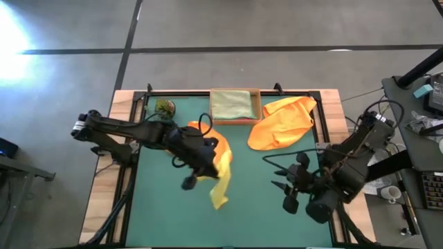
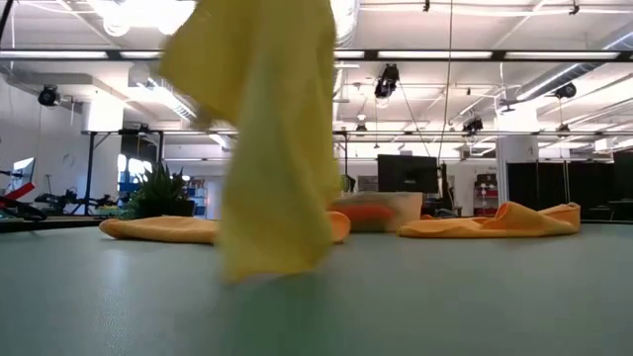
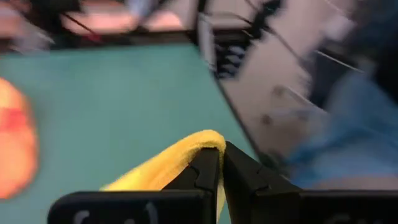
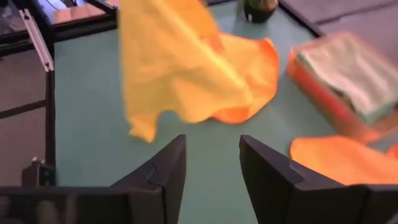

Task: Fold microfiber towels
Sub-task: Fold the yellow microfiber towel

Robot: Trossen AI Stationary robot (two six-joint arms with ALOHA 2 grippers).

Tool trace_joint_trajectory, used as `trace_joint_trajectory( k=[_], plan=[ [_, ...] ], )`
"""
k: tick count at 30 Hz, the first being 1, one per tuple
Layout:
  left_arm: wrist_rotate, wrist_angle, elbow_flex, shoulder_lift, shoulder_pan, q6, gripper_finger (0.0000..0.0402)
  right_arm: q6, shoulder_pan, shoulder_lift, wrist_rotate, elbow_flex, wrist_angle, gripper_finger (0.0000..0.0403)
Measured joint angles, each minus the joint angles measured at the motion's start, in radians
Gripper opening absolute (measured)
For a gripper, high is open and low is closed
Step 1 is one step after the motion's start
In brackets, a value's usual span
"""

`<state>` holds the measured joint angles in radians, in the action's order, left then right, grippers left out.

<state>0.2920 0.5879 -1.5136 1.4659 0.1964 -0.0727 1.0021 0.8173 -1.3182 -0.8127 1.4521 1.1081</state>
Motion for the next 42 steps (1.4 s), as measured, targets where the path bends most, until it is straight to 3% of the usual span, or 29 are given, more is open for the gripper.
trace_joint_trajectory(
  k=[4,8,19,24,28,31,38,42],
  plan=[
    [0.191,0.044,0.001,-0.008,0.003,-0.008,0.0000,-0.198,-0.065,-0.008,0.026,0.000,-0.127,0.0134],
    [0.307,0.094,0.005,0.002,0.009,-0.076,0.0000,-0.355,-0.139,-0.017,0.112,0.000,-0.241,0.0133],
    [0.319,0.364,0.030,0.015,0.063,-0.081,0.0000,-0.526,-0.284,-0.044,0.338,-0.004,-0.383,0.0125],
    [0.254,0.517,0.046,0.020,0.077,-0.129,0.0000,-0.567,-0.318,-0.075,0.394,-0.011,-0.447,0.0124],
    [0.065,0.659,0.061,0.022,0.080,-0.131,0.0000,-0.575,-0.339,-0.125,0.403,-0.015,-0.437,0.0127],
    [-0.048,0.728,0.064,0.022,0.079,-0.161,0.0000,-0.593,-0.364,-0.171,0.469,-0.016,-0.446,0.0127],
    [-0.129,0.749,0.065,0.022,0.080,-0.261,0.0000,-0.659,-0.428,-0.289,0.548,-0.017,-0.431,0.0123],
    [-0.171,0.758,0.066,0.022,0.080,-0.289,0.0000,-0.710,-0.461,-0.347,0.659,-0.018,-0.434,0.0123]
  ],
)
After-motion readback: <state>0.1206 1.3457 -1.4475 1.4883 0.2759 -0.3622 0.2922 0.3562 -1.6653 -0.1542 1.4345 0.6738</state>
